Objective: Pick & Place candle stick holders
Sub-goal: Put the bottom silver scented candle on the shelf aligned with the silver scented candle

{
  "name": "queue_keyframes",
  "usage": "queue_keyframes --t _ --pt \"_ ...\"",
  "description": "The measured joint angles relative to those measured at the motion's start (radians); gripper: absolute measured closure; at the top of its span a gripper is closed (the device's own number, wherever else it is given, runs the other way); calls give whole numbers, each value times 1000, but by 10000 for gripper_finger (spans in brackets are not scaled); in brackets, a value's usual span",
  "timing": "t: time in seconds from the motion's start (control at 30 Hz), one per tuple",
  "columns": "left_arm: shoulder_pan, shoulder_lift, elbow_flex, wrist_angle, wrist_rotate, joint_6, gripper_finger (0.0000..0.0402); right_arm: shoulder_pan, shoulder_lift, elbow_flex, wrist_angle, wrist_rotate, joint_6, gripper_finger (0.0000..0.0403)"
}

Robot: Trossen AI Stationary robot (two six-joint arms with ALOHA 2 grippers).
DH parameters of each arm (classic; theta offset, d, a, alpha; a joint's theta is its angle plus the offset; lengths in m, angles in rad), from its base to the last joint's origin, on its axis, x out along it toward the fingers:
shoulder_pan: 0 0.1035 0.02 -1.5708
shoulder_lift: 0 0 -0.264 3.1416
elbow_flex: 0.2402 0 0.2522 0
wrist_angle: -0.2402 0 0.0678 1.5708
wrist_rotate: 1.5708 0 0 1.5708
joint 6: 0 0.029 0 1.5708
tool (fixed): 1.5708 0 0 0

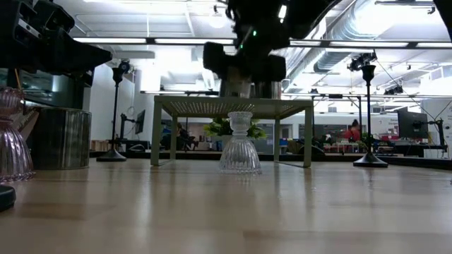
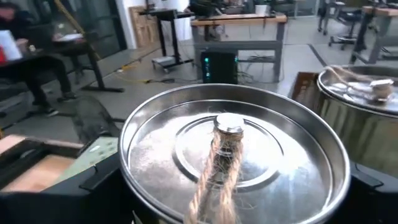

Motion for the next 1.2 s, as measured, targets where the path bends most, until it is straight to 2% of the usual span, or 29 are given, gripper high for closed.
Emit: queue_keyframes --t 0.27,0.5,0.57,0.67,0.87,1.2 --pt "0 0 0 0 0 0 402 -56 4 0 -71 3 77 51" --pt "0 0 0 0 0 0 402 -84 16 2 -43 -56 46 55" --pt "0 0 0 0 0 0 402 -88 16 2 -38 -107 29 50" --pt "0 0 0 0 0 0 402 -90 16 2 -33 -122 27 34" --pt "0 0 0 0 0 0 402 -87 18 0 24 -135 -73 11" --pt "0 0 0 0 0 0 402 -69 18 0 183 -127 -300 5"
